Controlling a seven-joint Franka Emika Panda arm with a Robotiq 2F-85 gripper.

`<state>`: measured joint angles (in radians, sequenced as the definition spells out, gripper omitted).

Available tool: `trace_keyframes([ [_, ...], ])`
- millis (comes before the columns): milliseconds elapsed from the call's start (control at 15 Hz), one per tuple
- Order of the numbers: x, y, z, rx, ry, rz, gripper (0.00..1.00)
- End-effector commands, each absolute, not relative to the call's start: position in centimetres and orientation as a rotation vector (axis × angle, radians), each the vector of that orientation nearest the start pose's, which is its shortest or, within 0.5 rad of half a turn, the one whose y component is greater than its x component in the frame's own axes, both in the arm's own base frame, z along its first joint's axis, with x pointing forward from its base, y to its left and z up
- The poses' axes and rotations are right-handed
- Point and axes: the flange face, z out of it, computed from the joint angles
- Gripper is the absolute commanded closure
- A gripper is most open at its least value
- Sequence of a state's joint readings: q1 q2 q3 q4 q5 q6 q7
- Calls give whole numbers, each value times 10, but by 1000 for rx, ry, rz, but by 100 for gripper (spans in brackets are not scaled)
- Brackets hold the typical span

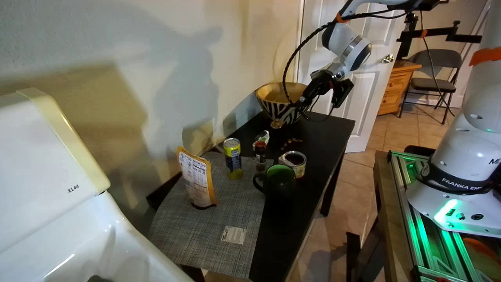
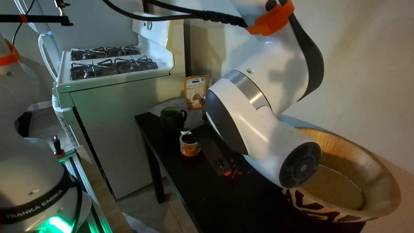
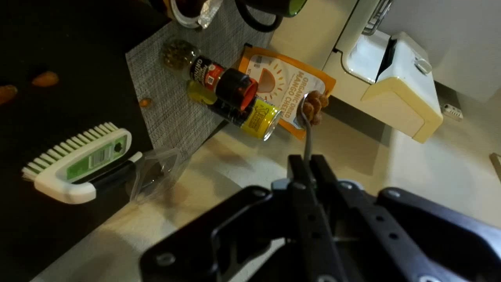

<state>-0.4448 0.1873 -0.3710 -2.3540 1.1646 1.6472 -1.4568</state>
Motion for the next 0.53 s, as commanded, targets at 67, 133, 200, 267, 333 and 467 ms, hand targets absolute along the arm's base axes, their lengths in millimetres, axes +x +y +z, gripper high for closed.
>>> trace_keyframes([
  [67,376,-262,268,-1940,161,-705,98],
  [133,378,-262,268,-1934,180,-713,98],
  [200,380,-261,270,-1925,195,-722,98],
  [267,382,-261,270,-1917,211,-727,98],
  [333,384,-260,271,-1909,219,-732,98],
  [467,385,-264,267,-1915,173,-714,92],
])
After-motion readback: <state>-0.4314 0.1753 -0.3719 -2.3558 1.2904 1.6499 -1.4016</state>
